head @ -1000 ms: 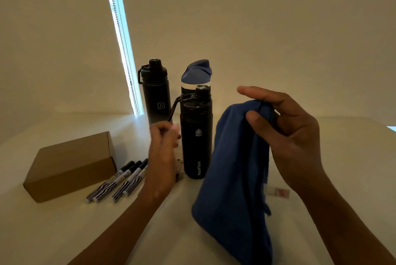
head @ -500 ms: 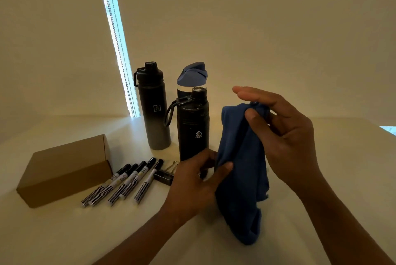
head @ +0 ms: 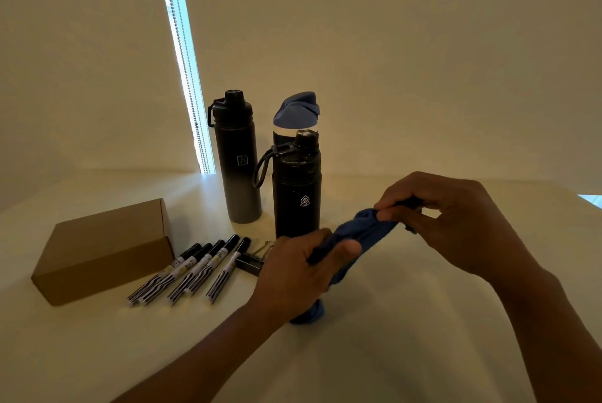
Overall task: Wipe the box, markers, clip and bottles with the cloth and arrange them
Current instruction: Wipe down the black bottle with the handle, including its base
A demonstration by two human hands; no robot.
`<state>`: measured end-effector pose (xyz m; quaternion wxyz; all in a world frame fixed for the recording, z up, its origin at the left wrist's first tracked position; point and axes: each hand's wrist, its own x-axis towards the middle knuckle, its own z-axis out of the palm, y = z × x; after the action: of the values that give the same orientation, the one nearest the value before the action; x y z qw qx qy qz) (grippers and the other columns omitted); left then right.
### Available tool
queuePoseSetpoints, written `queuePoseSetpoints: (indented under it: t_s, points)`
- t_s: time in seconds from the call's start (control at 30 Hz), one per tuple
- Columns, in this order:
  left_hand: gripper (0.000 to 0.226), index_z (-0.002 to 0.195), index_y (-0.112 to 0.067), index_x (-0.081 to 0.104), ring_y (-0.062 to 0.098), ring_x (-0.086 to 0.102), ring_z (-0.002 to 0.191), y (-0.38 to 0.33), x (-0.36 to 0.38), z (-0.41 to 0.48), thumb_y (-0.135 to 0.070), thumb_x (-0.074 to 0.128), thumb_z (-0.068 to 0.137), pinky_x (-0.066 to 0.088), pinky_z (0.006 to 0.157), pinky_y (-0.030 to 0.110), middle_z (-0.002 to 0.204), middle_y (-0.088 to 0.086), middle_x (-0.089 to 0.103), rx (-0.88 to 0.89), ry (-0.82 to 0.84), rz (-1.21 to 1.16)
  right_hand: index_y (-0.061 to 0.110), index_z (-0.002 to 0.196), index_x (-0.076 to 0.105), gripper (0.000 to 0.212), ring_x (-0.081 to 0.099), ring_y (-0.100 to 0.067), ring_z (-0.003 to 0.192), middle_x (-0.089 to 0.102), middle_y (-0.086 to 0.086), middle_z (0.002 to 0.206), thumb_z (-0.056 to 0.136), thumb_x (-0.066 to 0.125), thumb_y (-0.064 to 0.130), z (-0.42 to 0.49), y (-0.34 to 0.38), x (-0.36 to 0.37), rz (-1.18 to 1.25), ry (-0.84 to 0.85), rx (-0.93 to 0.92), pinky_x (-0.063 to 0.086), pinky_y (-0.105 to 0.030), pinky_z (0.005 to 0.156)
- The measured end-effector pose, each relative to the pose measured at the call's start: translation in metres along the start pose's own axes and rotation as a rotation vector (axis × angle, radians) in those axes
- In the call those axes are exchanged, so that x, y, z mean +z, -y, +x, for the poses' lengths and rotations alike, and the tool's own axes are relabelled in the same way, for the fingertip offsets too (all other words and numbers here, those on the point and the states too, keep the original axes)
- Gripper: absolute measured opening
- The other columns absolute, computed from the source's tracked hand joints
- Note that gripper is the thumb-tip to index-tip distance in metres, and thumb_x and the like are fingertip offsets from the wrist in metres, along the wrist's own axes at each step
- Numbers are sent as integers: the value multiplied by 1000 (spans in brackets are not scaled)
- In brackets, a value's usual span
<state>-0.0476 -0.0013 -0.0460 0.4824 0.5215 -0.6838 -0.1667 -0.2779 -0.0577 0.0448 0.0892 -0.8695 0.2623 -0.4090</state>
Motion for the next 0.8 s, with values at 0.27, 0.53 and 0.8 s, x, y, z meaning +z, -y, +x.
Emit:
queuePoseSetpoints:
  t_s: [0.27, 0.53, 0.8]
  points:
    - [61, 68, -27, 50, 6, 59, 61, 5, -12, -2, -79, 24, 86, 42, 57, 11, 60, -1, 56, 2, 155, 236, 19, 113, 62, 34, 68, -22, 105, 64, 7, 113, 87, 79, 6, 1, 2, 27, 214, -269, 183, 61, -38, 83]
    - [59, 69, -27, 69, 4, 65, 53, 20, -59, 15, -55, 37, 109, 48, 56, 13, 55, -14, 61, 314, -267, 206, 33, 136, 44, 84, 68, -9, 111, 65, 6, 124, 65, 90, 26, 5, 8, 46, 842, -580, 625, 55, -33, 99]
    - [21, 100, -23, 59, 19, 63, 74, 43, -70, 23, -43, 53, 98, 54, 63, 39, 82, -1, 64, 57, -313, 7, 16, 118, 54, 28, 71, -17, 83, 67, 9, 107, 96, 67, 4, 2, 31, 86, 465, -365, 281, 58, -28, 73]
